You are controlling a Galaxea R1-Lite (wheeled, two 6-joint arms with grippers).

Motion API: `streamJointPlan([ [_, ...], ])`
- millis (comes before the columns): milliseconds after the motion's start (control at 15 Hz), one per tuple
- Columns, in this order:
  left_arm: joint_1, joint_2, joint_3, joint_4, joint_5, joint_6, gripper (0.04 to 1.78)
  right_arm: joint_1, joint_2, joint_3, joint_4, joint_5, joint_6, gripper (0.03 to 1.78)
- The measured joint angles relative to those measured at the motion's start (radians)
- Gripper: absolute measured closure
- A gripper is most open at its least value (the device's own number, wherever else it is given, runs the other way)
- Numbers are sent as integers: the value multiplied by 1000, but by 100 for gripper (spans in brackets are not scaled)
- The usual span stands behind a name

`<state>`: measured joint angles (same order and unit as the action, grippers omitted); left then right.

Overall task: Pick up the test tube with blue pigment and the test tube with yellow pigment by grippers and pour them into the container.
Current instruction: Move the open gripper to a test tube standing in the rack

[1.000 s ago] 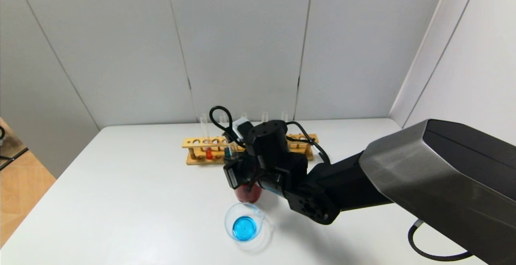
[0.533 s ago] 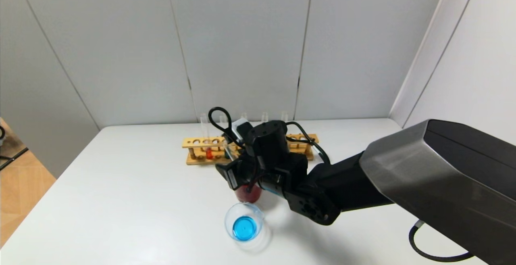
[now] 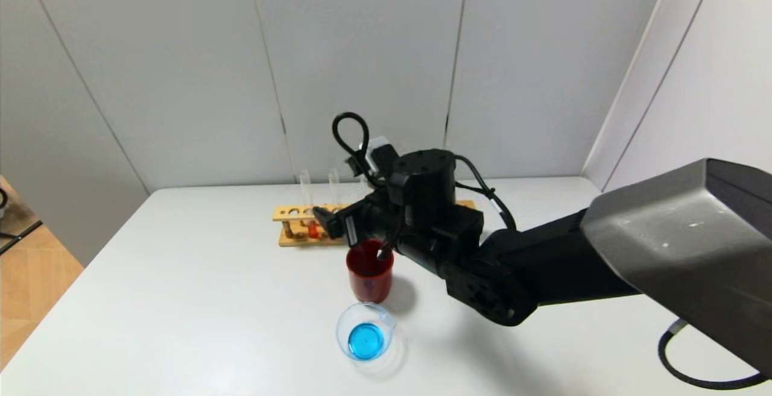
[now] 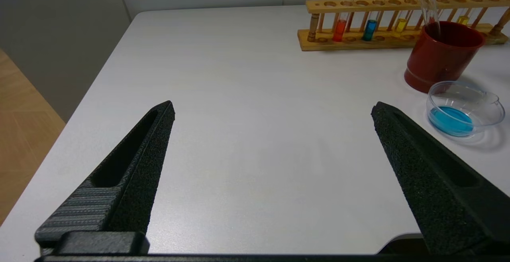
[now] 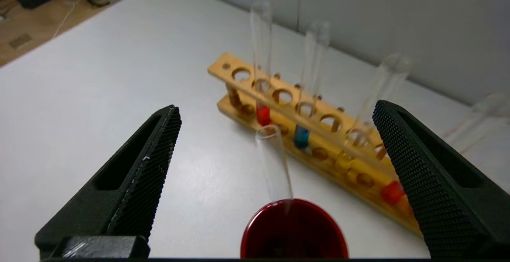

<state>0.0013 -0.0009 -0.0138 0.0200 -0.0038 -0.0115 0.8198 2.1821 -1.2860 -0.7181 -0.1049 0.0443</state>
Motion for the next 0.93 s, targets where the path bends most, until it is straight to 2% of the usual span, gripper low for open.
streamJointPlan([
  [133,0,0,0,0,0,0,7,-13,-57,23,-1,-11,-3,6],
  [200,0,0,0,0,0,0,7,-23,-94,52,-4,-31,-4,6],
  [467,0,0,0,0,0,0,7,-65,-224,245,-42,-171,2,6],
  [667,0,0,0,0,0,0,7,-85,-276,437,-195,-223,2,6],
  [933,0,0,0,0,0,0,7,-121,-283,651,-445,-236,8,6],
])
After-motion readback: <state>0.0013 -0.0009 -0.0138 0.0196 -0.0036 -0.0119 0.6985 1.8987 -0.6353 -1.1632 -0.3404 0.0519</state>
